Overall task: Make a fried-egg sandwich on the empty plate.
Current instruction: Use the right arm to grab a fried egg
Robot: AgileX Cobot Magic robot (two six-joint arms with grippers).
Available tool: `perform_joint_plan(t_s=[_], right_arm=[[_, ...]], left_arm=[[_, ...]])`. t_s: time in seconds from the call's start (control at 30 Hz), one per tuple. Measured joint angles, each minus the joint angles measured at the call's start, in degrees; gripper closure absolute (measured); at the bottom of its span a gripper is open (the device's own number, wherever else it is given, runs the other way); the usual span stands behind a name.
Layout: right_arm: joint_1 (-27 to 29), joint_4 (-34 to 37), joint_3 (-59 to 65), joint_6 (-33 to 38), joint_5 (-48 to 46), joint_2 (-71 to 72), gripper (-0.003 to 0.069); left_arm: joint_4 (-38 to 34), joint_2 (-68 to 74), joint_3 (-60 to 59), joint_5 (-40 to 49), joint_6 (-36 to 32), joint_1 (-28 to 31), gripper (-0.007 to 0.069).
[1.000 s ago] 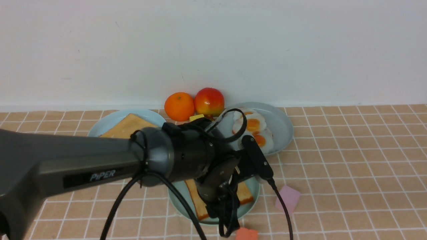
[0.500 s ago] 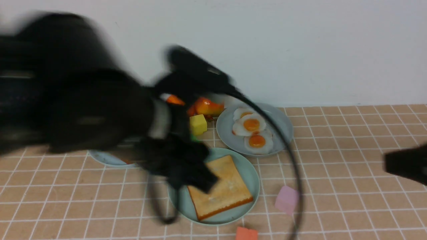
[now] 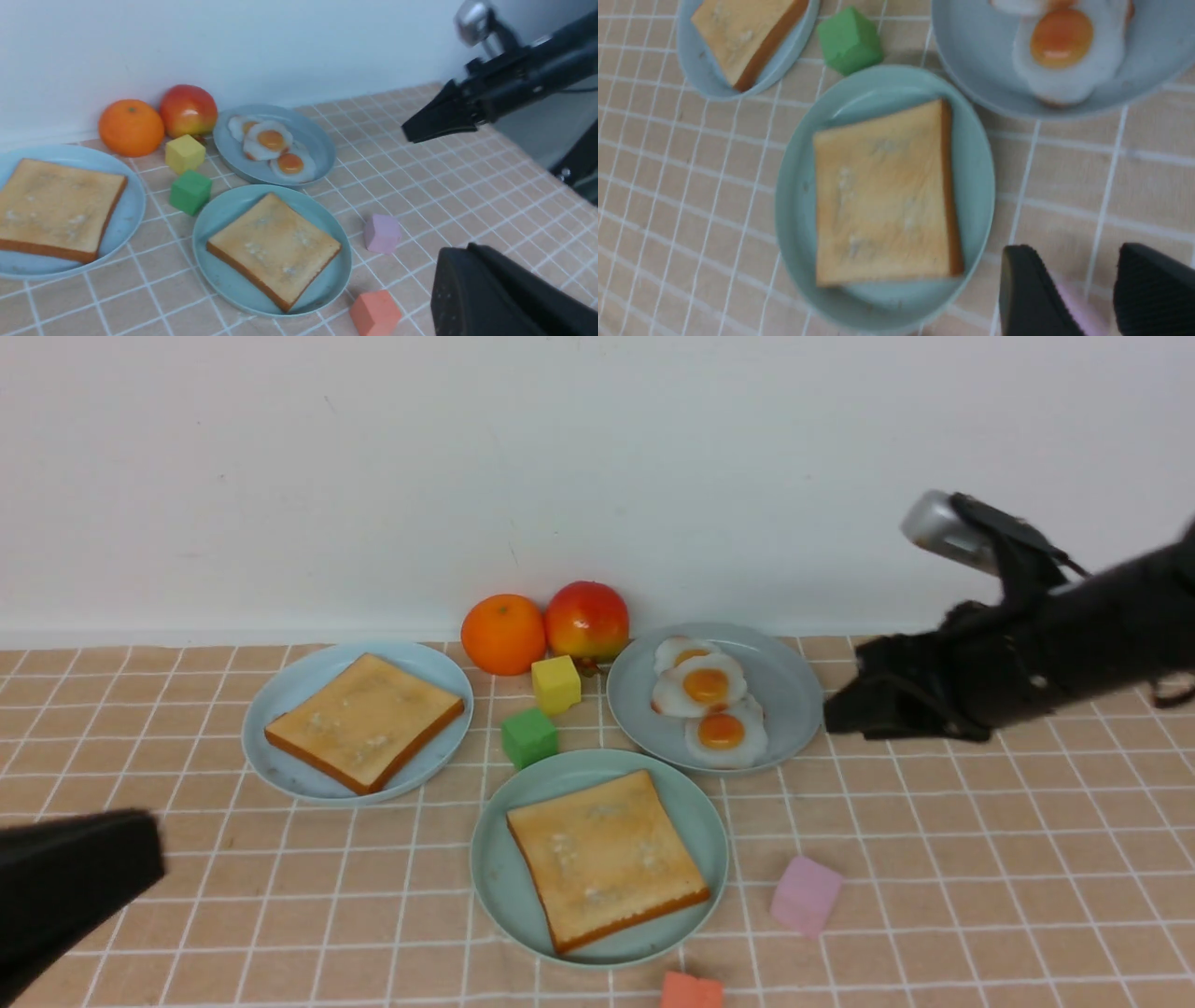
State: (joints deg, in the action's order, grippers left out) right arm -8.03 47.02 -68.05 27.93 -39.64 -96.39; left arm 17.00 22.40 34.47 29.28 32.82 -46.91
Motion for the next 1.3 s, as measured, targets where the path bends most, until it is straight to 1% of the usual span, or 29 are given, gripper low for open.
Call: perform_joint_plan(t_s=[0.1,0.2,0.4,0.43,0.47,0.57,0.63,0.97,1.07,1.2,1.3], right_arm=[[0.00,0.36,-6.73,0.00,1.22,-6.71,0.0358],[0.00,0.97,-11.48,0.00,1.50,-10.83,0.0333],[0.00,3.10,-26.12,0.00,1.67,-24.53,0.0231],[0.00,3.12,-26.51,0.00,1.67,-24.94,0.0228],[0.00,3.24,-29.33,0.00,1.61,-28.23,0.0200],[0.00,4.28,-33.23,0.00,1.61,-32.67,0.0160],[0.00,5.30,-35.15,0.00,1.61,-34.97,0.0147],[0.00,11.10,-39.84,0.00,3.68,-41.30,0.0141],[0.00,11.54,-39.90,0.08,3.88,-41.51,0.0141],[0.00,12.31,-40.15,0.23,4.33,-41.97,0.0160],[0.00,12.68,-40.26,0.55,4.45,-42.20,0.0206]], left_arm=[[2.44,-1.81,-1.18,0.39,2.66,0.00,0.0638],[3.61,-1.83,-1.31,0.39,3.16,0.00,0.0638],[4.24,-0.89,-1.36,-1.39,3.28,0.00,0.0638],[4.24,-0.83,-1.36,-1.39,3.28,0.00,0.0638],[4.17,-0.39,-1.37,-1.37,3.28,0.00,0.0638],[3.93,-0.04,-1.37,-1.37,3.28,0.00,0.0638],[3.88,0.00,-1.37,-1.40,3.28,0.00,0.0638],[3.49,0.06,-1.37,-1.71,3.28,0.00,0.0638],[3.49,0.06,-1.37,-1.77,3.28,0.00,0.0638],[3.49,0.06,-1.37,-2.14,3.28,0.00,0.0638],[3.42,0.18,-1.37,-2.14,3.28,0.00,0.0638]])
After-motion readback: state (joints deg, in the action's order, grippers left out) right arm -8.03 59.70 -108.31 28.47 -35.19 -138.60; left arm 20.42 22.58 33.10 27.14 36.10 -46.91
